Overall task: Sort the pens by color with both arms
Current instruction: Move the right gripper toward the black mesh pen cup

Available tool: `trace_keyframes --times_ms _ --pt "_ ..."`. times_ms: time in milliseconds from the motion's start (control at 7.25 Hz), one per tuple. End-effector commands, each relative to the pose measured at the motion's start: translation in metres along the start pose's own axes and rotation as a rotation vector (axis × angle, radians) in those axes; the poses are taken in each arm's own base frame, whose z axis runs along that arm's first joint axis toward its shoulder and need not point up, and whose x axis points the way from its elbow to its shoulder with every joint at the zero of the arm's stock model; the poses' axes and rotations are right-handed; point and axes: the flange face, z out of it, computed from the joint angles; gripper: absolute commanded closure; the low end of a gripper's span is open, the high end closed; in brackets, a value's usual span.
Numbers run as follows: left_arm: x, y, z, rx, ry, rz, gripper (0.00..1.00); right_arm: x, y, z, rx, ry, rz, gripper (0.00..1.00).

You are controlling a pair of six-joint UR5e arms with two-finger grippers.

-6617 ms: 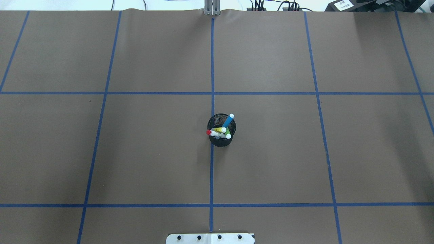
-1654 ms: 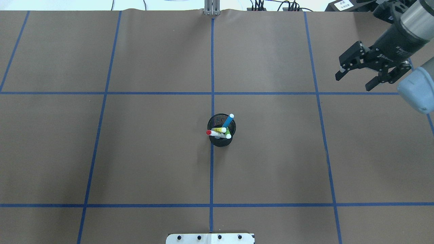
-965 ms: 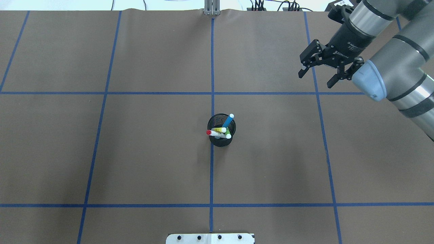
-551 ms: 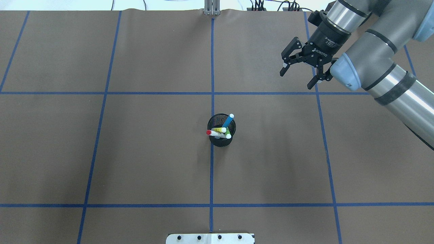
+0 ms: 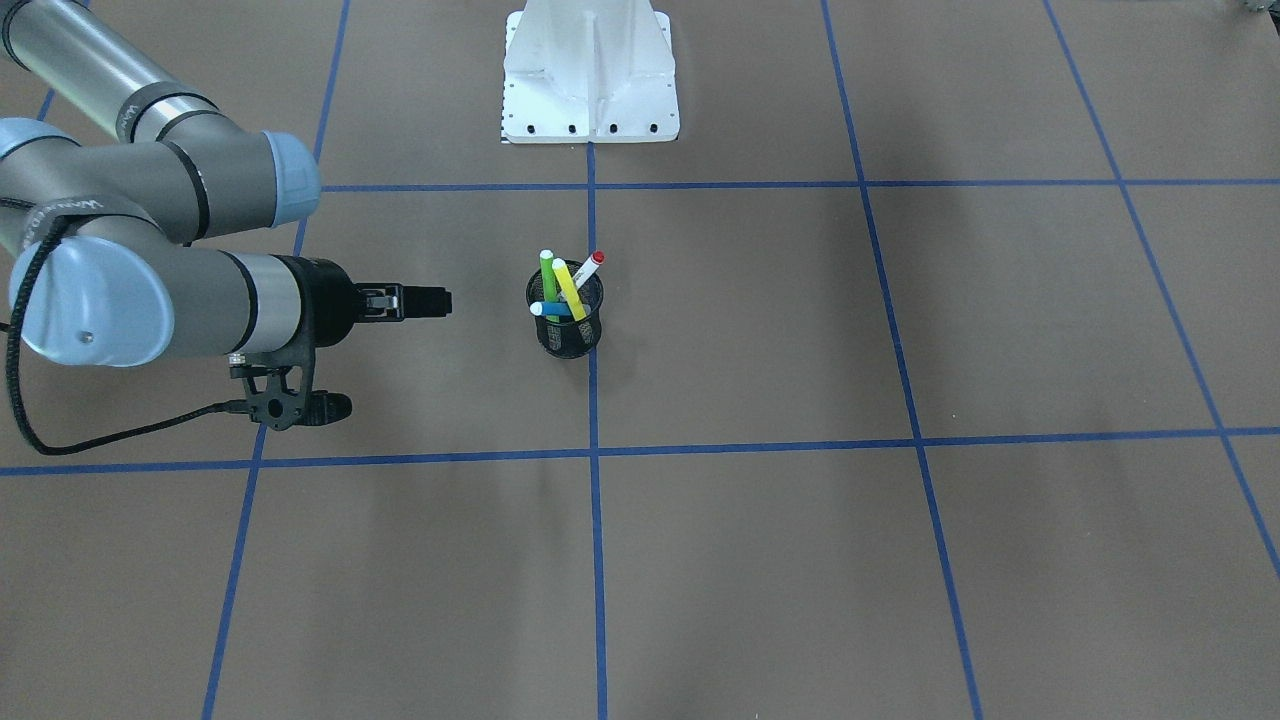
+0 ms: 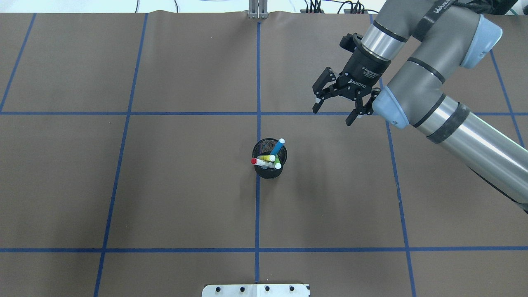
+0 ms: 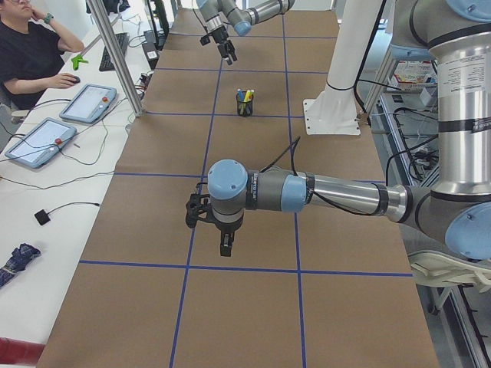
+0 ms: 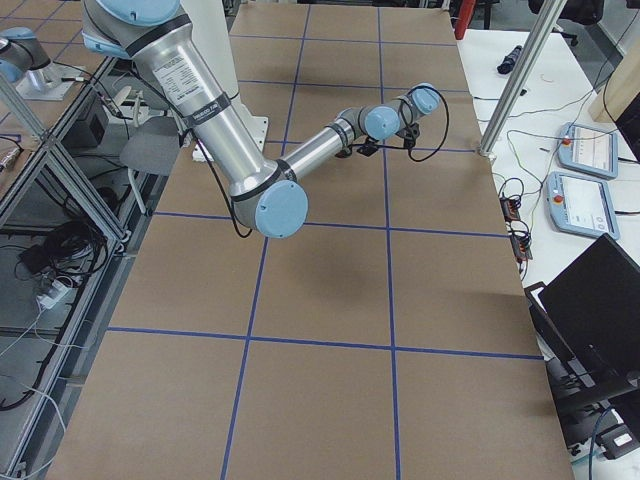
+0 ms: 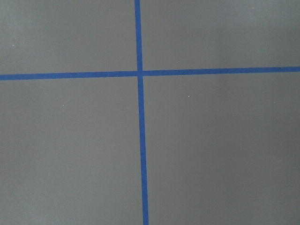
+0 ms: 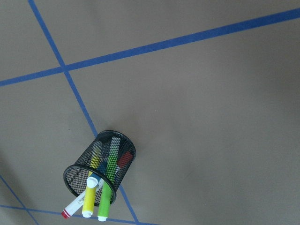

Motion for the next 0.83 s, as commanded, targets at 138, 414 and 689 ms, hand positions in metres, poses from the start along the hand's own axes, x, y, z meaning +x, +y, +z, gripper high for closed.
trace_keyframes --times_ms 138,414,689 --pt "0.001 0.000 0.000 0.000 0.014 0.000 0.00 -0.016 -0.004 0.030 0.039 0.015 -0.112 0.00" --pt "0.002 0.000 0.000 0.000 0.017 0.000 0.00 -0.047 0.001 0.039 0.069 0.034 -0.164 0.00" --pt "0.002 0.000 0.000 0.000 0.017 0.000 0.00 -0.049 0.001 0.052 0.058 0.028 -0.190 0.01"
